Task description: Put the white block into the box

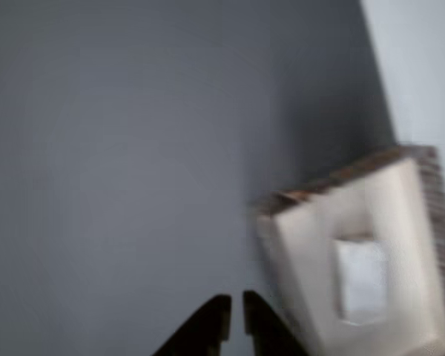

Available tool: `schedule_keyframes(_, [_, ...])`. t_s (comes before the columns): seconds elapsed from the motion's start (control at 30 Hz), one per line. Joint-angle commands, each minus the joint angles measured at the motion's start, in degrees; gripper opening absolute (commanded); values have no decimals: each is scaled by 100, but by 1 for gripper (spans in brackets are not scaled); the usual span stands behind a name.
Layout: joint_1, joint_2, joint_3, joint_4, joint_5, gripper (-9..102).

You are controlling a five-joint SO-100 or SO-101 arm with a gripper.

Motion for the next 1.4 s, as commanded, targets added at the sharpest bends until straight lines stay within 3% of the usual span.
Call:
schedule_keyframes(0.0, [-545, 642, 141, 0, -290, -2])
schedule_keyframes(0.6, [-3226, 1670, 1204, -229, -1459, -2])
schedule_keyframes(0.87, [-4500, 2338, 2496, -765, -3155, -2])
schedule_keyframes(1.13, [-5142, 2944, 3674, -1020, -3850, -2])
schedule_keyframes(1.37, [-4975, 4509, 4887, -1125, -3806, -2])
